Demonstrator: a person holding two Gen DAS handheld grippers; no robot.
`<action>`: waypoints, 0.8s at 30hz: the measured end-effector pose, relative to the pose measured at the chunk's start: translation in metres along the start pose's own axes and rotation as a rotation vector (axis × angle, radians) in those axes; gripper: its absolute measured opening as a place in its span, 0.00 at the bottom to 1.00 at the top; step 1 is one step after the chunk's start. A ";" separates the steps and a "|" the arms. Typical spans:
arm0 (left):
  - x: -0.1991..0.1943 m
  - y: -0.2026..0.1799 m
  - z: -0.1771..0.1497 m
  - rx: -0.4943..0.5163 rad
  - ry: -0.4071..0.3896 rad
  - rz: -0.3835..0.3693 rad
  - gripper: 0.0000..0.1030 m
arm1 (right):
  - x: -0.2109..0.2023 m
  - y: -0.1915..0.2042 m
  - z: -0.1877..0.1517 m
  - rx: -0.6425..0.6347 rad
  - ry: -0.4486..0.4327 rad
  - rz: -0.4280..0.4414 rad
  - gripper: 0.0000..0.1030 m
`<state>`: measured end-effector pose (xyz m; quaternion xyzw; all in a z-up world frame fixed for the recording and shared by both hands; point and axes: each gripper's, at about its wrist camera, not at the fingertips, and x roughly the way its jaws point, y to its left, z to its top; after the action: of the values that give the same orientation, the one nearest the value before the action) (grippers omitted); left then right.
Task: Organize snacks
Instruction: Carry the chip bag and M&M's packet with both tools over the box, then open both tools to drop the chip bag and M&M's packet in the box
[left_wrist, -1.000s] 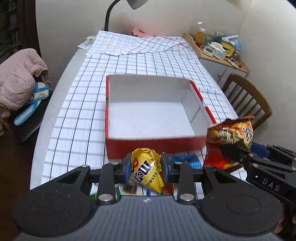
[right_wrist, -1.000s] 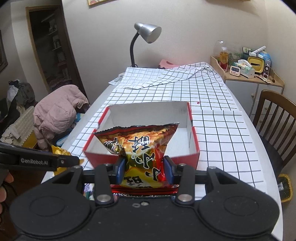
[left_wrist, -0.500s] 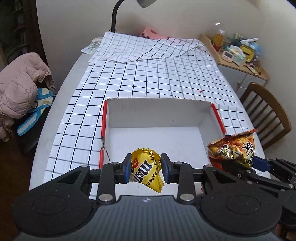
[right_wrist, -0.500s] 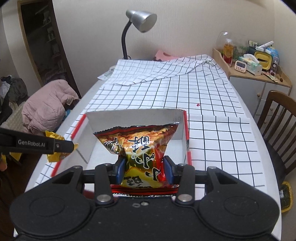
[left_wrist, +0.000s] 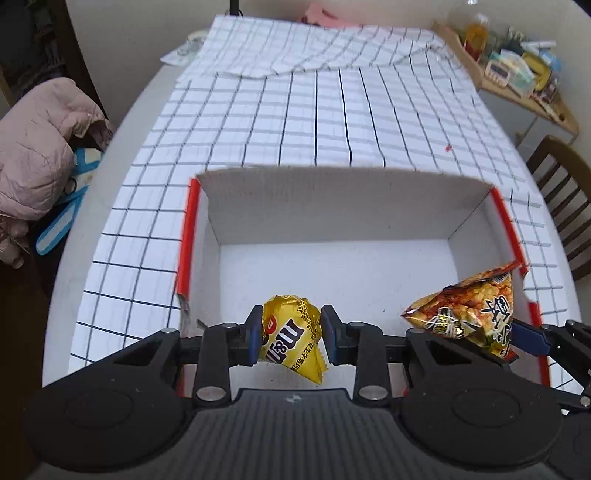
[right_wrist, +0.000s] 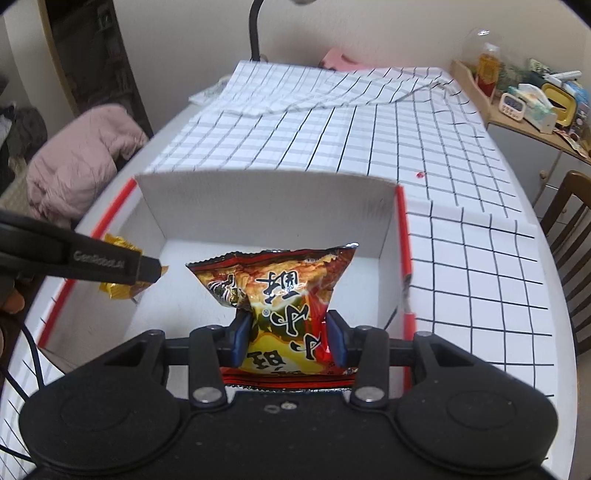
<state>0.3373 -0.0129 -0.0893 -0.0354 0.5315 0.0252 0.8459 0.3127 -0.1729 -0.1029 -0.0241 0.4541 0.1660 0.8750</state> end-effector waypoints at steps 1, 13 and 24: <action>0.004 -0.002 0.000 0.009 0.011 0.002 0.31 | 0.003 0.001 -0.001 -0.009 0.009 -0.002 0.41; 0.029 -0.005 -0.003 0.022 0.131 0.006 0.36 | 0.020 -0.001 -0.002 -0.013 0.071 0.014 0.43; 0.007 0.010 -0.004 -0.047 0.107 -0.051 0.47 | -0.001 -0.002 -0.008 0.020 0.028 0.025 0.63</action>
<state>0.3353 -0.0029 -0.0976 -0.0701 0.5742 0.0144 0.8156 0.3063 -0.1771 -0.1069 -0.0122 0.4684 0.1719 0.8665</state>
